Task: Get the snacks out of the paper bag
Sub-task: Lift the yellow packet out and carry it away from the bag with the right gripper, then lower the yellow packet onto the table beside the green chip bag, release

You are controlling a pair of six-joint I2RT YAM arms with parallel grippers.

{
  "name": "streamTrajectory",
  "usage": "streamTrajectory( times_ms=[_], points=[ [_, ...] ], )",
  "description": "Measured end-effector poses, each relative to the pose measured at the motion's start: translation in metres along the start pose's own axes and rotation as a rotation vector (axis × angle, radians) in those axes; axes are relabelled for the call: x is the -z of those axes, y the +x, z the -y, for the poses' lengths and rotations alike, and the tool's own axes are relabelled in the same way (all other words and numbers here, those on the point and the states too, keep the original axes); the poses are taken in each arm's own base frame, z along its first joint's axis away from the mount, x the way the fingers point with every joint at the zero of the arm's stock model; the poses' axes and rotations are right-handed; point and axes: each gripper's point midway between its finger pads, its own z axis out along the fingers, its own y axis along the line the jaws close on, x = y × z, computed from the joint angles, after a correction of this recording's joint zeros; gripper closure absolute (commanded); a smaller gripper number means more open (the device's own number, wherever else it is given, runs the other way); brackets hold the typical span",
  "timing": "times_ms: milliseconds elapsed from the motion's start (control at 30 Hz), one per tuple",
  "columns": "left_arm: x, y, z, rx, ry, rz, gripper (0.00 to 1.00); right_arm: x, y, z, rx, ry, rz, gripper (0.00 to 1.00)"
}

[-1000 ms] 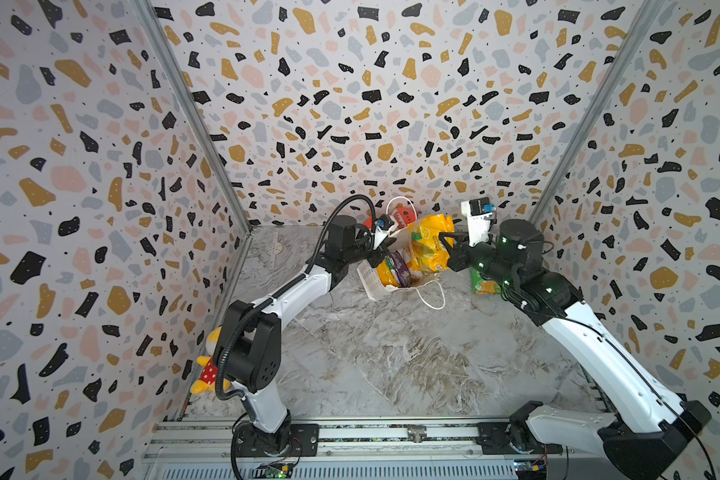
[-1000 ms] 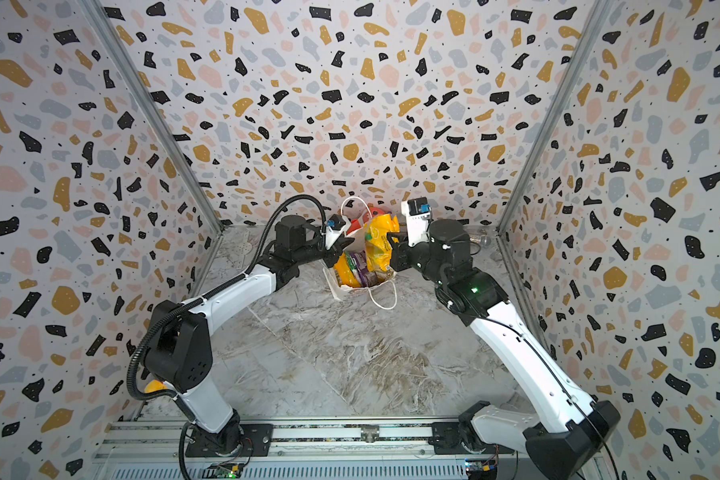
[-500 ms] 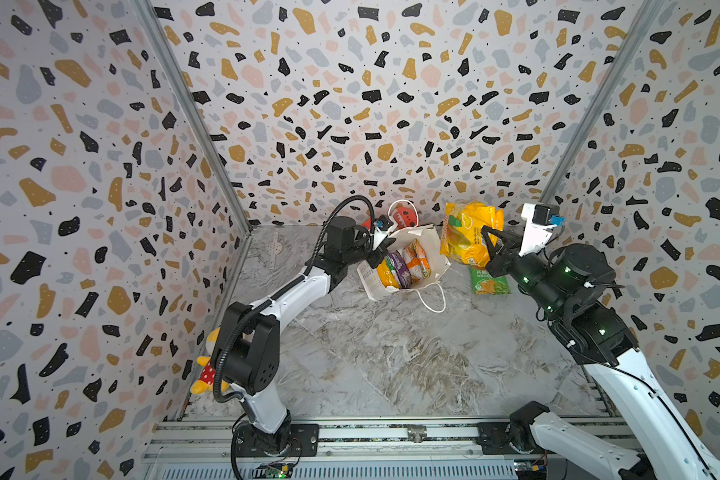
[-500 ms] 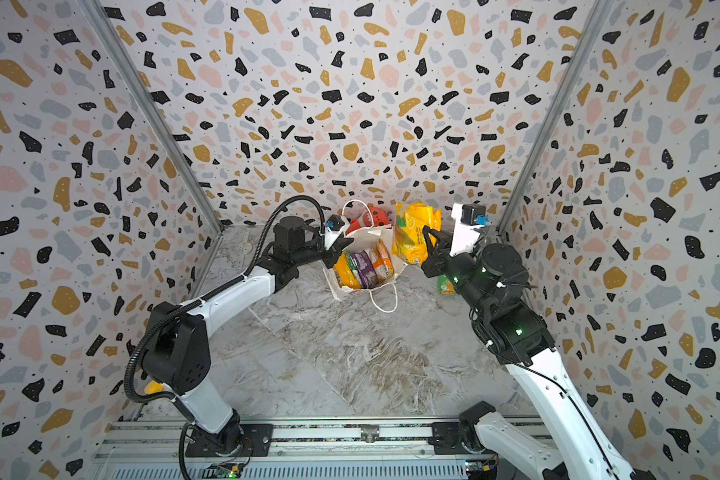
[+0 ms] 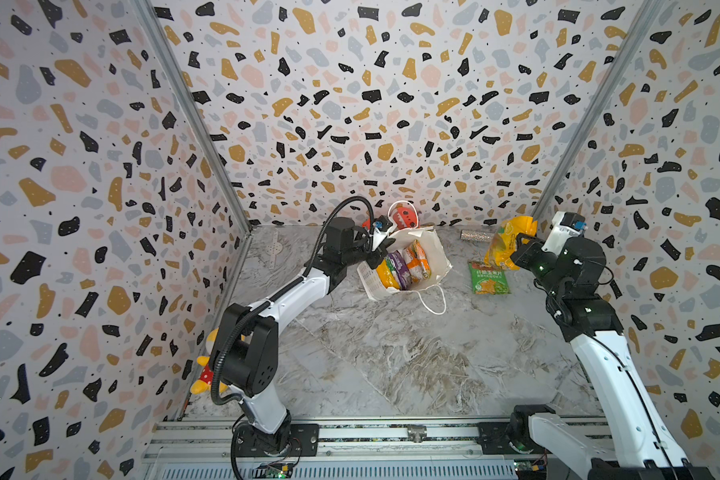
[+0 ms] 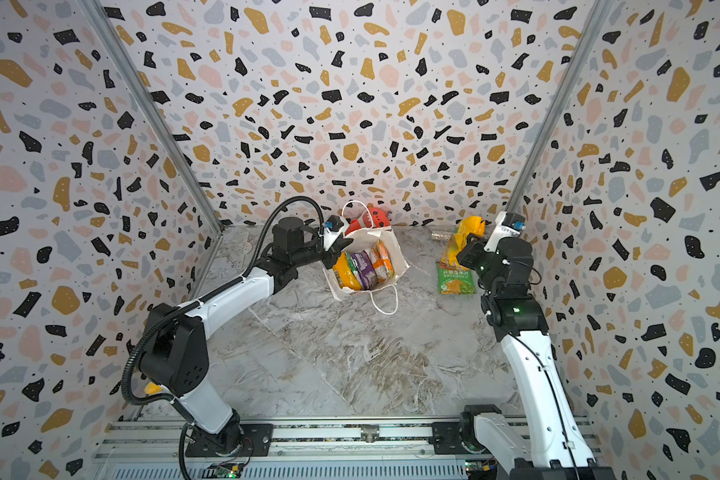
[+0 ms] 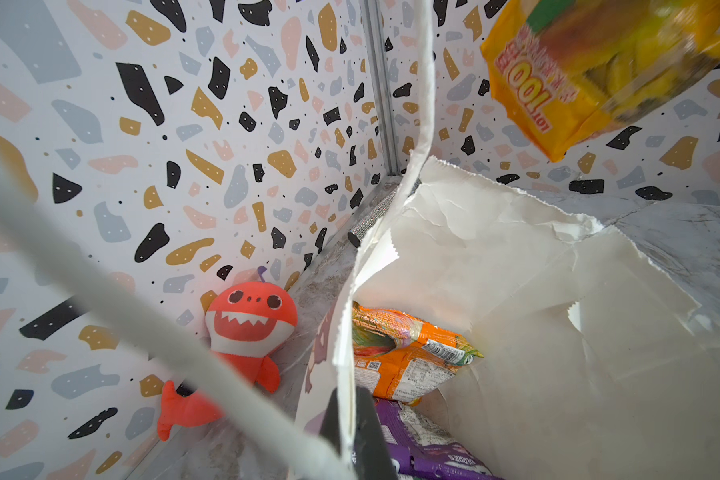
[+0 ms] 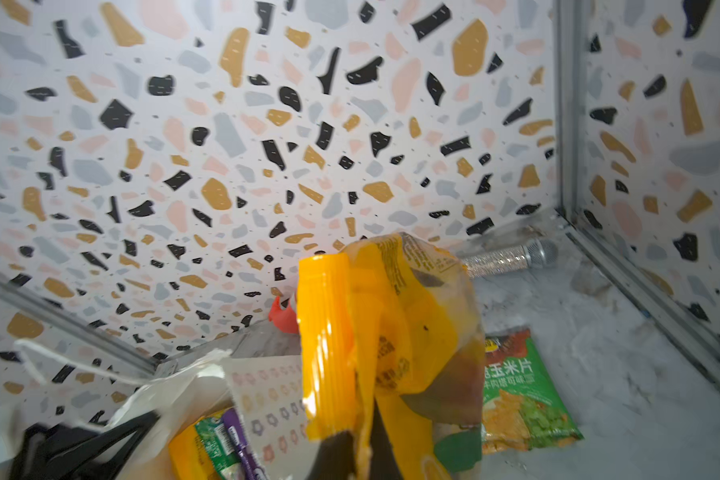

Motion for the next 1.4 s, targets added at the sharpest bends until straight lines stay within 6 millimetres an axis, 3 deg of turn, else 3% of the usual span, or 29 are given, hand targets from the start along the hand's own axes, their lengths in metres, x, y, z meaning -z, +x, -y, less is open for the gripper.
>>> streamTrajectory(
  times_ms=[100,167,267,433,700,900,1167,1400],
  points=[
    [0.000,0.000,0.000,-0.001,0.000,0.001,1.00,-0.013,0.030,0.055,-0.160,0.088,-0.041,1.00],
    [0.000,-0.001,0.000,0.001,-0.001,0.003,1.00,-0.016,0.053,0.081,-0.242,0.148,-0.076,1.00],
    [0.000,-0.001,-0.001,0.010,-0.003,0.007,1.00,-0.018,0.085,0.101,-0.347,0.195,-0.117,1.00],
    [0.000,-0.003,-0.001,0.026,-0.005,0.015,1.00,-0.019,0.116,0.124,-0.501,0.233,-0.112,1.00],
    [0.000,-0.003,-0.001,0.028,-0.008,0.021,1.00,-0.019,0.141,0.143,-0.694,0.242,-0.050,1.00],
    [0.000,-0.003,-0.001,0.028,-0.008,0.021,1.00,-0.015,0.141,0.150,-0.764,0.247,0.016,0.99],
    [0.000,-0.003,-0.001,0.029,-0.009,0.021,1.00,-0.011,0.140,0.150,-0.809,0.246,0.051,0.81],
    [0.000,-0.002,-0.002,0.029,-0.010,0.020,1.00,-0.011,0.133,0.145,-0.830,0.212,0.069,0.57]
  ],
)
